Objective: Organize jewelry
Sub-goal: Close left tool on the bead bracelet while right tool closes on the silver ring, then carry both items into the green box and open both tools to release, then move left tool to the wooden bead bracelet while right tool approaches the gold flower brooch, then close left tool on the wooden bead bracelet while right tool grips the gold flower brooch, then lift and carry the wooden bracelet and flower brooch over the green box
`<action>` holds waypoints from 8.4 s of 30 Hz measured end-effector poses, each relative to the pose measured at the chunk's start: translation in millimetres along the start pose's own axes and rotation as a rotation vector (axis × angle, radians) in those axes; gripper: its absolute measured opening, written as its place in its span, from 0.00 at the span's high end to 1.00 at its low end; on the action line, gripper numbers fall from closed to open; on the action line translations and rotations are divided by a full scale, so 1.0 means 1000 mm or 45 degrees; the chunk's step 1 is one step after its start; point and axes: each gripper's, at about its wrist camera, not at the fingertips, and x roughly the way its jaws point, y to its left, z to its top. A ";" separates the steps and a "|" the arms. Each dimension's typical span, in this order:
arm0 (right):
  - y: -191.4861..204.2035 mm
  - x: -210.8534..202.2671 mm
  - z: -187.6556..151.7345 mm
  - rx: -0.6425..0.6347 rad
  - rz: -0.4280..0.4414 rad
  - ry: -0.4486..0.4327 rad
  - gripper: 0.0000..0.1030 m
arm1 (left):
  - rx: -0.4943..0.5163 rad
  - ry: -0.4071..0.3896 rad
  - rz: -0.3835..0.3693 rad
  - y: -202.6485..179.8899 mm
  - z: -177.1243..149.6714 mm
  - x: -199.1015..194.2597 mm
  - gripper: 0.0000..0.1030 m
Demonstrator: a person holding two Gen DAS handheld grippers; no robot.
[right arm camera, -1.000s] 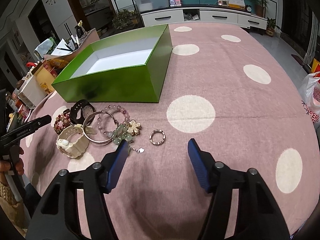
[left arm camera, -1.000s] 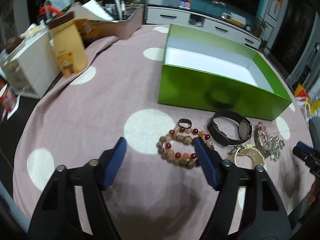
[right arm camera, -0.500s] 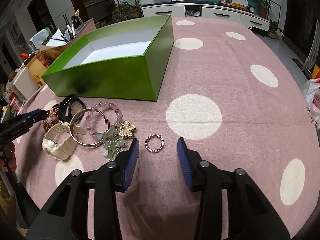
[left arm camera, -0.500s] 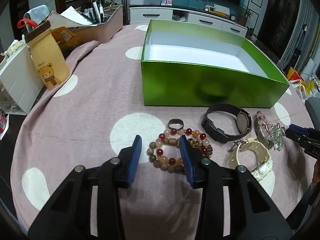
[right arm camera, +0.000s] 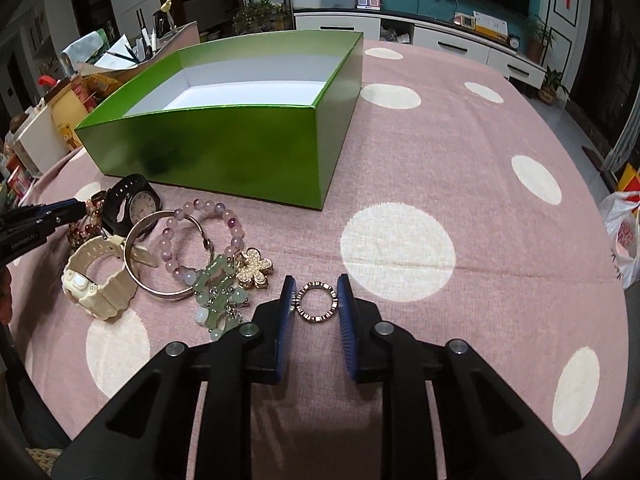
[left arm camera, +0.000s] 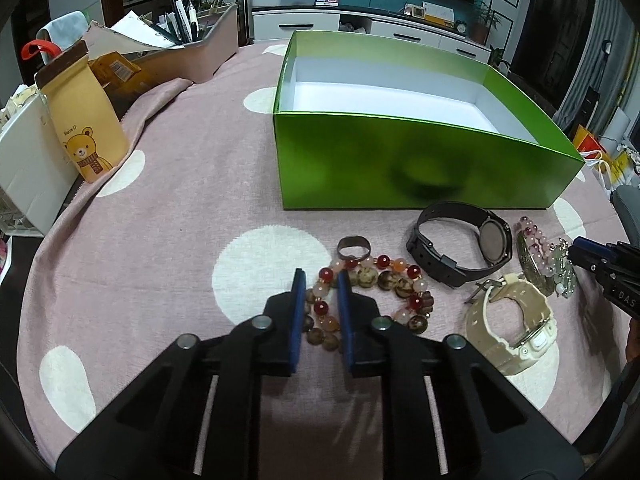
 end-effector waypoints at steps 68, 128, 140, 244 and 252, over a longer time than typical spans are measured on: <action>-0.001 0.001 0.130 0.064 0.192 -0.255 0.61 | -0.049 -0.145 -0.010 -0.030 0.151 -0.007 0.67; -0.006 0.004 0.009 0.244 0.316 -0.039 0.61 | -0.304 0.087 0.019 0.002 -0.018 -0.013 0.46; -0.010 0.007 0.011 0.265 0.325 -0.074 0.79 | -0.254 0.054 0.038 -0.004 -0.020 -0.010 0.72; -0.004 -0.071 0.109 0.197 0.372 -0.495 0.79 | -0.123 -0.373 -0.120 -0.044 0.142 -0.108 0.93; -0.004 -0.066 0.121 0.183 0.329 -0.507 0.79 | -0.095 -0.360 -0.094 -0.051 0.156 -0.094 0.93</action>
